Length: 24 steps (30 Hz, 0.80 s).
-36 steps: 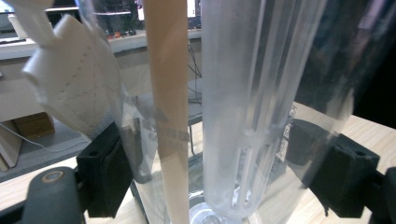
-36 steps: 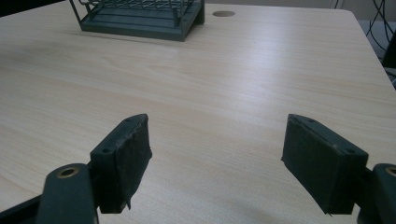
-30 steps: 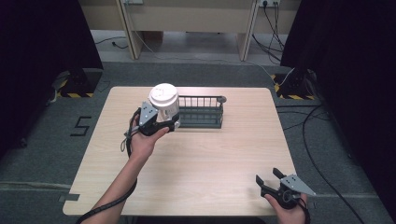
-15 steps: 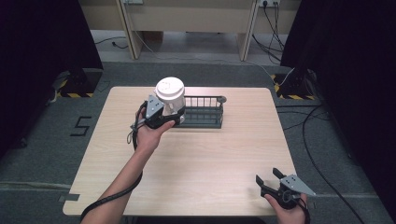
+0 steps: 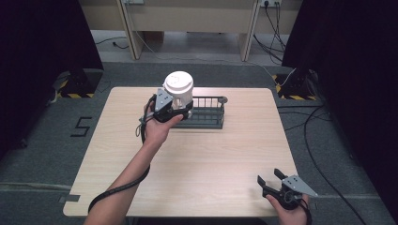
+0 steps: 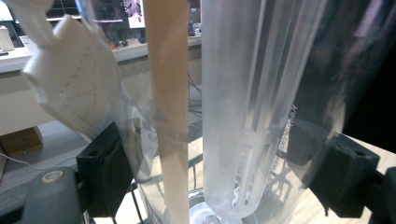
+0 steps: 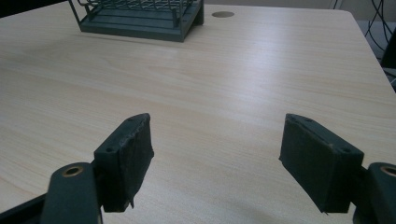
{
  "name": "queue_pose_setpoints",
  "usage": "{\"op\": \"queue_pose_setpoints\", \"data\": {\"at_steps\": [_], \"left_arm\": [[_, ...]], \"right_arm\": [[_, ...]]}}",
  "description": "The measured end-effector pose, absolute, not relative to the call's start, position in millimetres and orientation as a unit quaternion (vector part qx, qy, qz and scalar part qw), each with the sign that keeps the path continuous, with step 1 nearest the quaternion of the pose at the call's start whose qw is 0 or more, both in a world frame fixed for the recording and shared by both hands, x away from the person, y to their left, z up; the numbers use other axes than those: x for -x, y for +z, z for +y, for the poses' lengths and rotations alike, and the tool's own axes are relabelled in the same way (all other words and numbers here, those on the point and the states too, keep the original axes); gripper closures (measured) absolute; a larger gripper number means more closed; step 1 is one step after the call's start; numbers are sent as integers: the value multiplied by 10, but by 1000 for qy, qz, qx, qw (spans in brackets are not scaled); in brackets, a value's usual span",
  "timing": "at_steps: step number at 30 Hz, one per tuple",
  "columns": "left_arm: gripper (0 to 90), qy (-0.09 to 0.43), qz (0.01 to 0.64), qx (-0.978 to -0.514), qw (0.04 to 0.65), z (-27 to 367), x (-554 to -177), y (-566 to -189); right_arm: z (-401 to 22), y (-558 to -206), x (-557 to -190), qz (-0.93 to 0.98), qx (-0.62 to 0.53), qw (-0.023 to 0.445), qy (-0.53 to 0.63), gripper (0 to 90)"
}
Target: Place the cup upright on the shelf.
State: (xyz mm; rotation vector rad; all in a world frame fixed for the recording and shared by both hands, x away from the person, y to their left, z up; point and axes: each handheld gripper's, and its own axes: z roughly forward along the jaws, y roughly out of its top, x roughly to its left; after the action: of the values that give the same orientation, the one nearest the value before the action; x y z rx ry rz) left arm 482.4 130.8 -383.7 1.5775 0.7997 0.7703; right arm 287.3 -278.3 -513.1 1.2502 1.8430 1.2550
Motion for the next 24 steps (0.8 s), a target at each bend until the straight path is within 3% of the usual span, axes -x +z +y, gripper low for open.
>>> {"op": "queue_pose_setpoints", "data": {"at_steps": [24], "left_arm": [[177,320,351,-672,569,1042,-5112,-3799]], "right_arm": [[-2791,-5131,-2867,688,-468,290,474,262]]}}
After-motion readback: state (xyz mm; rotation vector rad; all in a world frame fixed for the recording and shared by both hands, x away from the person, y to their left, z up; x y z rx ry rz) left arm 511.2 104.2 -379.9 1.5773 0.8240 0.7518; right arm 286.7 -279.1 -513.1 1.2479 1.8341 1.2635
